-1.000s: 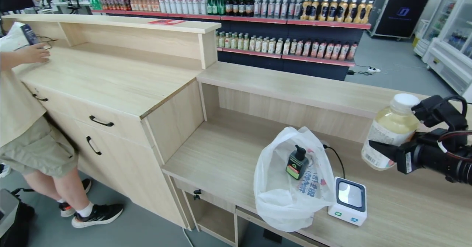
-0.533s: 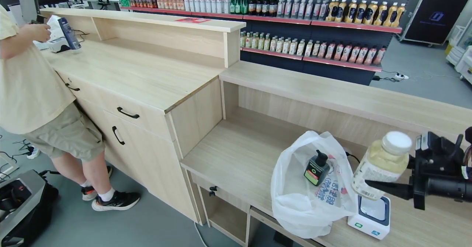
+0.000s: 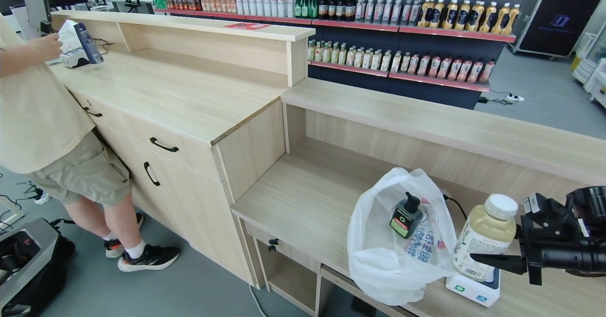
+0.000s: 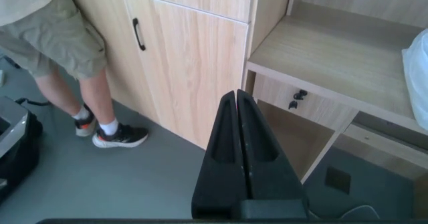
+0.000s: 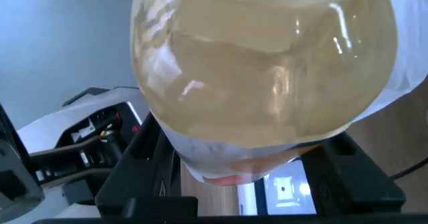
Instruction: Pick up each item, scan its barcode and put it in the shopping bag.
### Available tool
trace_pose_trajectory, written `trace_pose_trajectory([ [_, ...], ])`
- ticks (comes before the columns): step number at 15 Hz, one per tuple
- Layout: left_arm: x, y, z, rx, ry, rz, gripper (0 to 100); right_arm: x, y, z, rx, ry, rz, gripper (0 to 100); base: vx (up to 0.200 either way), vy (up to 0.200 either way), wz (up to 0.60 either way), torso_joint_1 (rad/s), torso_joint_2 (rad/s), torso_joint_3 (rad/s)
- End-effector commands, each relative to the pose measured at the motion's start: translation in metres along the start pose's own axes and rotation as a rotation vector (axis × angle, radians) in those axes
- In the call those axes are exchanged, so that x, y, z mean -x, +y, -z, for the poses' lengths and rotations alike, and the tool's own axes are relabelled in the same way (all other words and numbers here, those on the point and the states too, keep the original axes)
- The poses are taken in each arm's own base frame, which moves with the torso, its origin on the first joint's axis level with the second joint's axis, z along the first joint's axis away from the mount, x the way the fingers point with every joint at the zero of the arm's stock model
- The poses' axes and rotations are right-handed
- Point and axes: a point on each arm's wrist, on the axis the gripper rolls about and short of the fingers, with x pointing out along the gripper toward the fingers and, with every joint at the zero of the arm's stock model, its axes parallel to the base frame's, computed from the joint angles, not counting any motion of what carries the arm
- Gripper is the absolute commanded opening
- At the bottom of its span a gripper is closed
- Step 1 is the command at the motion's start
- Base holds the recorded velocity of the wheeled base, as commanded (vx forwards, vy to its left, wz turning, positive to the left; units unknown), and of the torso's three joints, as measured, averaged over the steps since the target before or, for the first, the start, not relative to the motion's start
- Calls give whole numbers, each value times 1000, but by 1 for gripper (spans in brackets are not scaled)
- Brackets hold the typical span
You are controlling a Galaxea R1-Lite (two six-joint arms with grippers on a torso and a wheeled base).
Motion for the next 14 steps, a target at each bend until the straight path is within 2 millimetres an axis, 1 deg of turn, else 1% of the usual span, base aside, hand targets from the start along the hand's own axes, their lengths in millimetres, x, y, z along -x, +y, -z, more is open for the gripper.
trace_pose_trajectory([
  [1,0,0,0,0,0,-1,0,-19,-11,8,-17,1,-52,0,0,0,0,0,0,0],
  [4,0,0,0,0,0,-1,0,-38,-23,6,5,-9,-89,0,0,0,0,0,0,0],
  [8,0,0,0,0,0,1,0,-57,-38,12,22,-14,-114,0,0,0,0,0,0,0],
  [13,0,0,0,0,0,-1,0,-78,-46,34,47,-22,-119,0,0,0,0,0,0,0],
  [14,0,0,0,0,0,-1,0,-86,-47,38,55,-24,-130,0,0,0,0,0,0,0],
])
